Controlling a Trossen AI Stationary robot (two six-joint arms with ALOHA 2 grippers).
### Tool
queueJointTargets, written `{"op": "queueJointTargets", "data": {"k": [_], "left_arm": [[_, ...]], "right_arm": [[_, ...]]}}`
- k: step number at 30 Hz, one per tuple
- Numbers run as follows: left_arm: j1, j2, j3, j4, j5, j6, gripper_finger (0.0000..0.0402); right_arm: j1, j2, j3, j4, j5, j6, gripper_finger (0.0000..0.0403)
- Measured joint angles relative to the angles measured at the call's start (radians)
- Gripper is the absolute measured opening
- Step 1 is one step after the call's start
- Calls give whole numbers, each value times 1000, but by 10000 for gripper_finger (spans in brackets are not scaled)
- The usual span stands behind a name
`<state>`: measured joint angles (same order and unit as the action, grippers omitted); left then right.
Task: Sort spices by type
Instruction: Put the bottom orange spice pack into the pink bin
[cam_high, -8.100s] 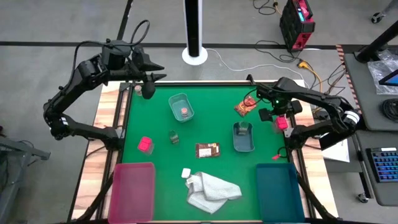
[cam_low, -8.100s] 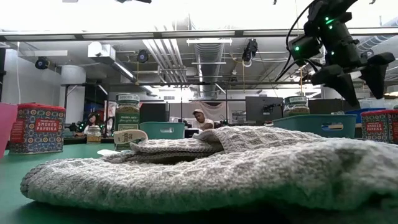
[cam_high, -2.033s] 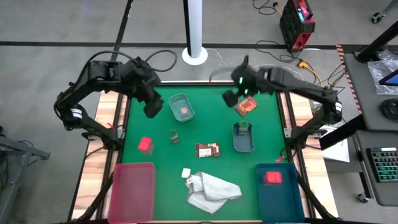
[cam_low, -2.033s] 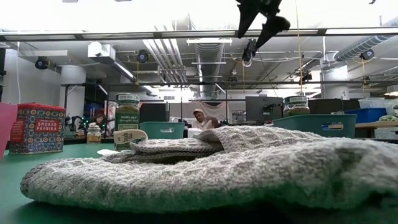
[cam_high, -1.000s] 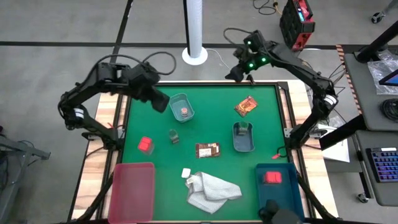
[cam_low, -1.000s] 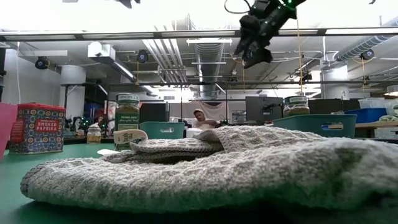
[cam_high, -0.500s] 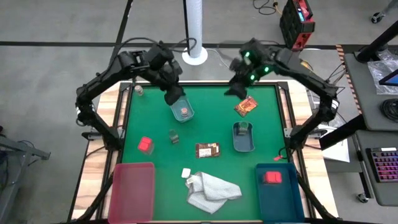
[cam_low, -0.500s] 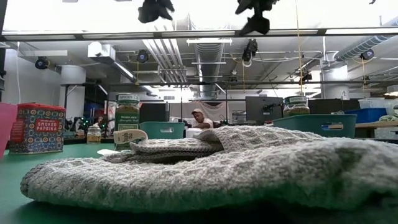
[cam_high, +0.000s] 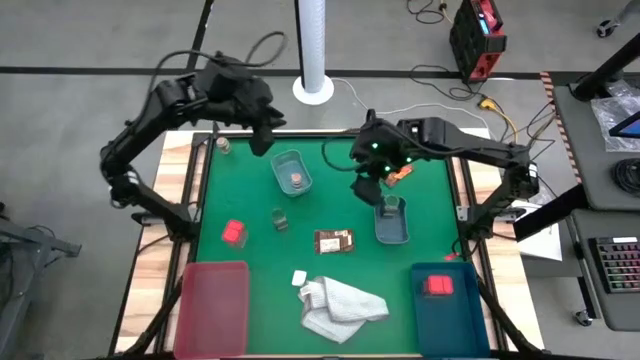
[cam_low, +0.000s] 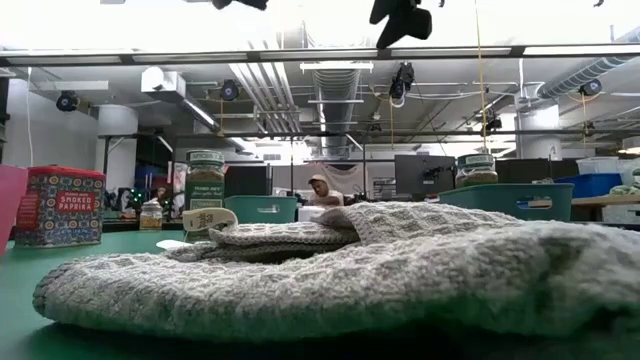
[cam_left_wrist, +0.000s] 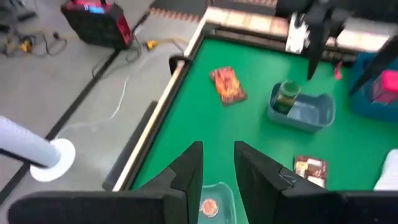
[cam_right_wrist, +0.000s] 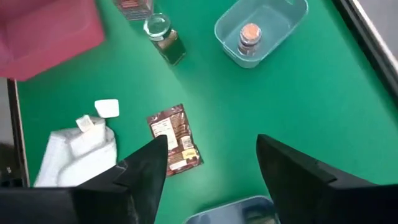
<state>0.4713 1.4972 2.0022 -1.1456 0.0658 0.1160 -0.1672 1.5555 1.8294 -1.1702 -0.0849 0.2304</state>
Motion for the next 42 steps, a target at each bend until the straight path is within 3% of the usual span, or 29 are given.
{"op": "queueJointTargets", "data": {"k": [4, 10, 24, 31, 42], "left_arm": [[2, -60, 0, 5, -4, -41, 75], [2, -125, 0, 20, -4, -47, 75], [-2, -162, -15, -16, -4, -94, 75], [-7, -222, -15, 20, -5, -158, 75], [-7, -279, -15, 38, -5, -198, 75]], "right_arm": [[20, 53, -3, -2, -32, 30, 213], [26, 159, -3, 9, -52, -72, 205], [93, 365, -3, 52, -72, -211, 283], [126, 456, -16, 57, -72, -193, 319], [134, 558, -85, 99, -80, -202, 312]]}}
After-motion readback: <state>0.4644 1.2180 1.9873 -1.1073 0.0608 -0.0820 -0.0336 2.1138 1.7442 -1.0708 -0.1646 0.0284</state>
